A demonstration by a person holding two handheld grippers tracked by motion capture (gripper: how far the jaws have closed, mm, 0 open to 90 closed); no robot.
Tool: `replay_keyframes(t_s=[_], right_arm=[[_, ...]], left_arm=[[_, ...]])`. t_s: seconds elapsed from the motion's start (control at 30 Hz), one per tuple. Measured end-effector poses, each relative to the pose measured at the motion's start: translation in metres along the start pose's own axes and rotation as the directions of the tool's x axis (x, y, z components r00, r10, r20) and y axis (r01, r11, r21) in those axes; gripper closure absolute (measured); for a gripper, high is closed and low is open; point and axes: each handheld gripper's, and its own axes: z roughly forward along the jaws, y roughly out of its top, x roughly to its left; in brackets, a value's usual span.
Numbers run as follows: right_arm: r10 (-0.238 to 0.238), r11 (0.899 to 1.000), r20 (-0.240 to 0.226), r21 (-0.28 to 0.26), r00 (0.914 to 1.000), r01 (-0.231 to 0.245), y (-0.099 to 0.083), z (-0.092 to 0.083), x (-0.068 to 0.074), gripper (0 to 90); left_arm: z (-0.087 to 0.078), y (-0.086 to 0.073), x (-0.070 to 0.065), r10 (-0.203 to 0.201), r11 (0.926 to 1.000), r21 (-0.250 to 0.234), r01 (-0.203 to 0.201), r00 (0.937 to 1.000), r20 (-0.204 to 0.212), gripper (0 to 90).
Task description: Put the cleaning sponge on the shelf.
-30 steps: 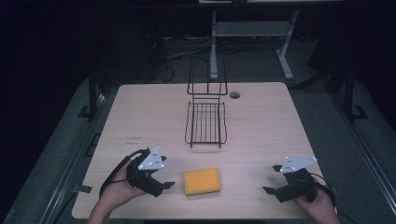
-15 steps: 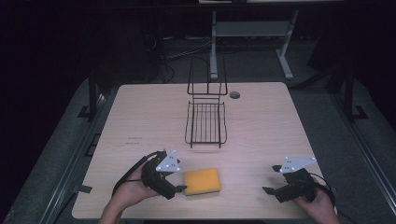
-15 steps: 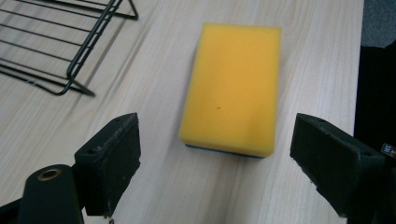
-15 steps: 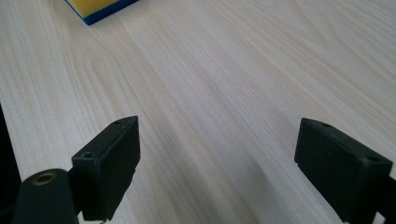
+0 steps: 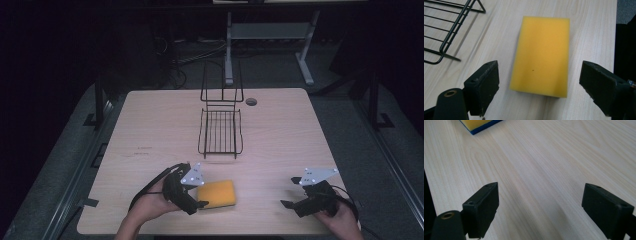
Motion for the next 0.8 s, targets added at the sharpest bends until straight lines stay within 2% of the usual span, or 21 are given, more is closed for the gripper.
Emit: replay_keyframes(t_s=[0.8], right_arm=[[-0.005,1.000,-0.005,0.002,1.0000,0.005,0.001,0.001,0.001,13.9]], left_arm=[[0.031,0.014,0.001,0.018,0.9975,0.068,-0.021,0.9991,0.039,15.5]])
